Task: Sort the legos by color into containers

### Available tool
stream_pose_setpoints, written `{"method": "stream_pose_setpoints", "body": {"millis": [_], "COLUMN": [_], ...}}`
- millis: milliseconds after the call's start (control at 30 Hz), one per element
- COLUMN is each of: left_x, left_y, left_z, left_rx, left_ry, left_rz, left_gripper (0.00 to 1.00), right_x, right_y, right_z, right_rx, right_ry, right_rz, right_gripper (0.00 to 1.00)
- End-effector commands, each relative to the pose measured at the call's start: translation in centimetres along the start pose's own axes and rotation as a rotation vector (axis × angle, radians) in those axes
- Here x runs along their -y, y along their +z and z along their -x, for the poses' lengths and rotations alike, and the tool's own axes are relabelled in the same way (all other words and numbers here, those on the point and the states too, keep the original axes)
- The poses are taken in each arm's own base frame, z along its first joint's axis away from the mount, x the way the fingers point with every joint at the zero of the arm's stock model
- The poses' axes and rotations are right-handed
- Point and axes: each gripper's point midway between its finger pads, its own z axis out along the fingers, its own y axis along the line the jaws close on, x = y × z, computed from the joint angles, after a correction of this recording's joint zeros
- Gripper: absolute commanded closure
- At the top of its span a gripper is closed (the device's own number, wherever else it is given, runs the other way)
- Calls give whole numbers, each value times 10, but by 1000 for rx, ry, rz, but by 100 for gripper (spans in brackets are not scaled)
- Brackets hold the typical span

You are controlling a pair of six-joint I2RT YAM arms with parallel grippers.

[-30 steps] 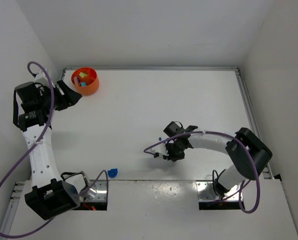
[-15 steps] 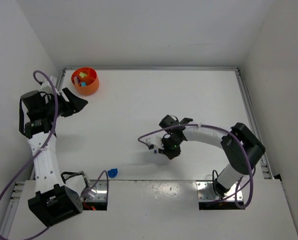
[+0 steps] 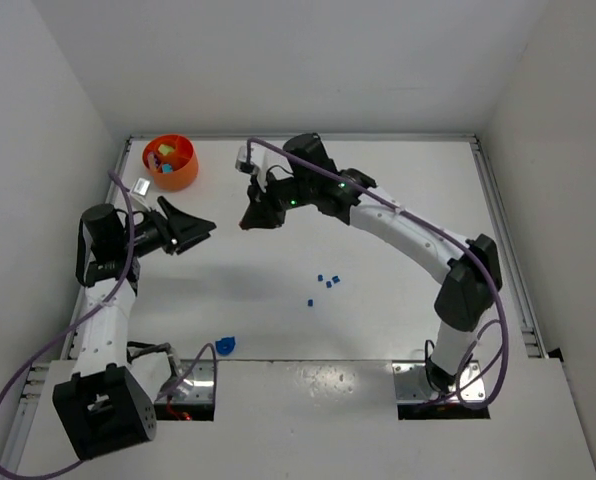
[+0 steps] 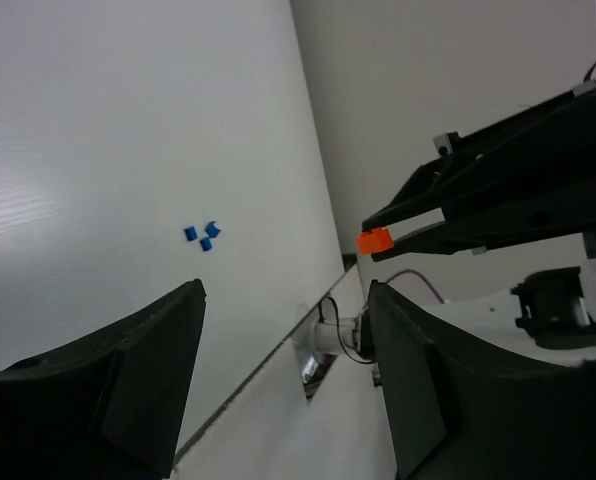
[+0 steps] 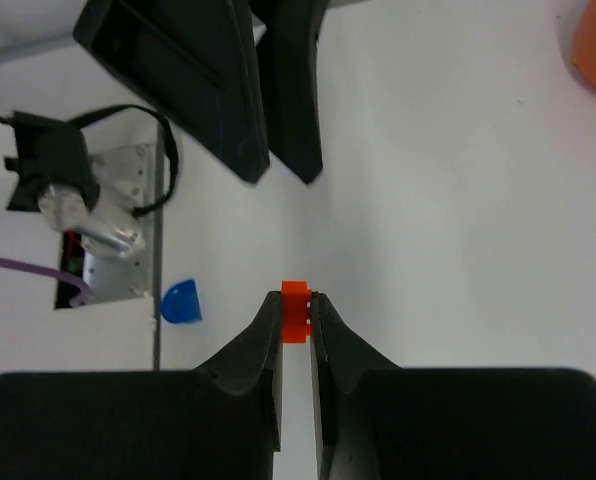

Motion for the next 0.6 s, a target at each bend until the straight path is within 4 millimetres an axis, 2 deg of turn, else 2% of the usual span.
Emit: {"method": "stream_pose_setpoints", "body": {"millis": [0,33,100,267,333,367,433,567], "left_x": [35,31,38,36,37,35,36,27], "left_y": [6,9,10,15,18,19,21,22], "left_z": [13,16,25,35,37,38,36,30], "left_rx": [-20,-20,-9,25,27,39,31,25], "left_ry": [-51,-125,-151,-294,-341,-349,-384,-425], "left_rz": [-88,-74,-74,-43,-41,-41,-48,-39], "left_gripper": [26,26,24,22,22,22,26,27], "right_x": [-8,-7,-6,-4,-2,-3,-2,0], "right_y": [21,25,36,44,46,44,44,45], "right_z": [30,34,33,42,46,55,63,71], "right_rx": [85,95,93,120,134,154,168,186], "right_ry": [108,114,134,187,193,183,171,165], "right_rz": [95,105,116,127,128,137,136,137], "right_gripper": [100,100,100,100,100,100,100,100]}}
